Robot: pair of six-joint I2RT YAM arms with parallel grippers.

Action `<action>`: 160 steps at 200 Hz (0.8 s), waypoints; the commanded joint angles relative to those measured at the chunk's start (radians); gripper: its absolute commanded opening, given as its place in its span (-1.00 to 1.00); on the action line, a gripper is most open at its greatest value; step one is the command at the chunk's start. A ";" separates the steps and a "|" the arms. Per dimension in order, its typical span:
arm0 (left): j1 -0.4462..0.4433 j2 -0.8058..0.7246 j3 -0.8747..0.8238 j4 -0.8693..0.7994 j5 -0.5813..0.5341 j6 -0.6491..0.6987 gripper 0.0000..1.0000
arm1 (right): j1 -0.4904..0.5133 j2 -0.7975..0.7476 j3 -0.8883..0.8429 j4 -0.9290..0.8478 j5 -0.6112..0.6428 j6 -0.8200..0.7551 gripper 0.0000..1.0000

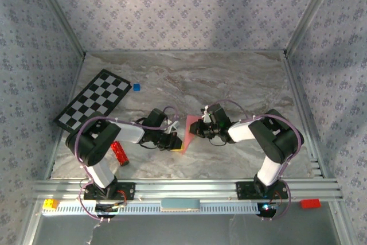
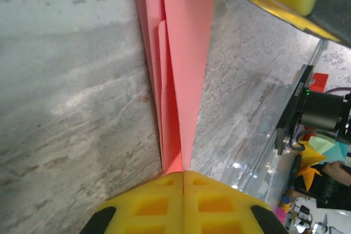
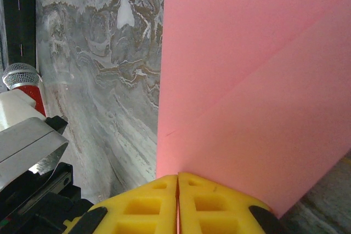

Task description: Fold a paper plane with a square sheet of paper (pick it up from the middle)

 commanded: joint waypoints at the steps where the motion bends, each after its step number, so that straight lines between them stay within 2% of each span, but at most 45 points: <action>1: -0.004 -0.011 -0.008 -0.102 0.038 0.049 -1.00 | 0.007 0.065 -0.006 -0.116 0.090 0.005 -0.80; 36: -0.004 -0.001 -0.036 -0.102 0.066 0.072 -1.00 | 0.001 0.042 -0.005 -0.165 0.099 -0.011 -0.79; 65: -0.003 0.001 -0.037 -0.103 0.069 0.069 -0.82 | 0.000 0.035 -0.004 -0.174 0.102 -0.010 -0.79; 94: -0.004 -0.033 -0.022 -0.110 0.059 0.061 -0.74 | 0.002 0.033 -0.003 -0.176 0.106 -0.004 -0.79; 115: -0.004 -0.072 -0.021 -0.116 0.024 0.043 -0.72 | 0.007 0.035 -0.003 -0.176 0.107 0.003 -0.79; 139: -0.004 -0.139 -0.023 -0.143 -0.064 0.013 -0.70 | 0.013 0.036 0.000 -0.178 0.110 0.009 -0.79; 160: -0.005 -0.188 -0.025 -0.119 -0.109 -0.021 -0.56 | 0.015 0.030 -0.003 -0.179 0.110 0.014 -0.79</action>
